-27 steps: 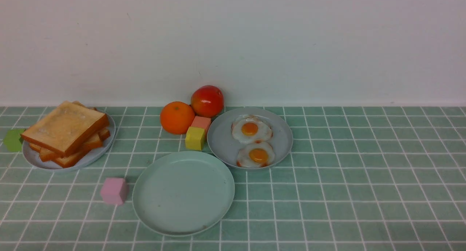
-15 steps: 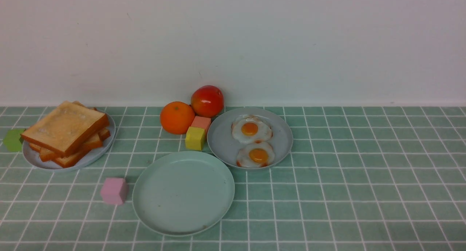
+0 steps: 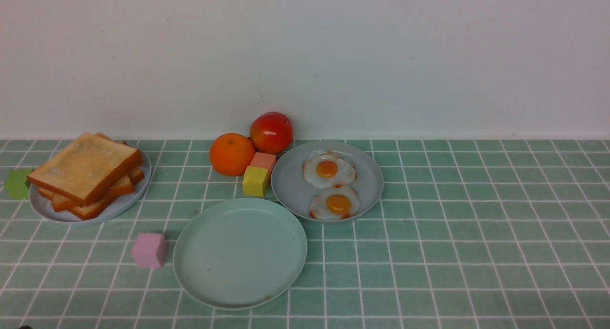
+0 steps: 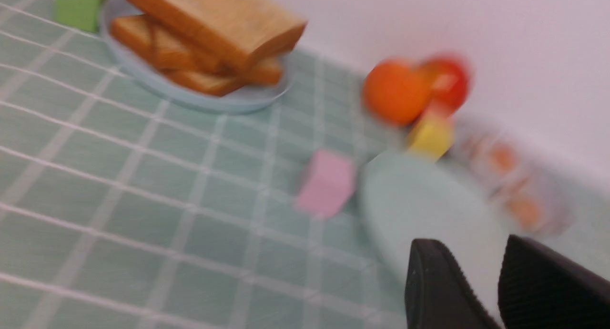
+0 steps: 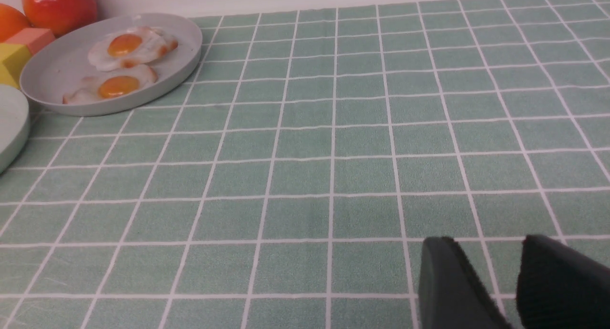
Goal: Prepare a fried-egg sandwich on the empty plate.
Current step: Use the left arm to grab a slice of bread
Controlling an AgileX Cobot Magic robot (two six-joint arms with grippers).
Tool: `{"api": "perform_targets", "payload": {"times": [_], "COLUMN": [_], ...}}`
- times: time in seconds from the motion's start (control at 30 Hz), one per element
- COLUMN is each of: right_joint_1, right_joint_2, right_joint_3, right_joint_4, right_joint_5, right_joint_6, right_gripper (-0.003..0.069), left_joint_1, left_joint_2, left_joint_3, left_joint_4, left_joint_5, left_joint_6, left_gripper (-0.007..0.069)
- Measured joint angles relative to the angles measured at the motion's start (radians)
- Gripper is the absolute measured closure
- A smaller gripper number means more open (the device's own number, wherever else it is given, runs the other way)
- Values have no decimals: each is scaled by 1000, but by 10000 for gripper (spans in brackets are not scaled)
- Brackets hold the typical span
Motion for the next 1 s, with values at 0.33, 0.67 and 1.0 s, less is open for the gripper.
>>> {"api": "perform_targets", "payload": {"times": [0.33, 0.67, 1.0], "right_joint_1": [0, 0, 0], "right_joint_2": [0, 0, 0], "right_joint_3": [0, 7, 8], "right_joint_4": [0, 7, 150], "right_joint_5": [0, -43, -432], "right_joint_6": [0, 15, 241], "right_gripper": [420, 420, 424], "left_joint_1": [-24, -174, -201], "left_joint_2": [0, 267, 695], "left_joint_3": [0, -344, -676], "left_joint_4": [-276, 65, 201], "left_joint_5": [-287, 146, 517], "left_joint_6": [-156, -80, 26], "left_gripper": [400, 400, 494]}}
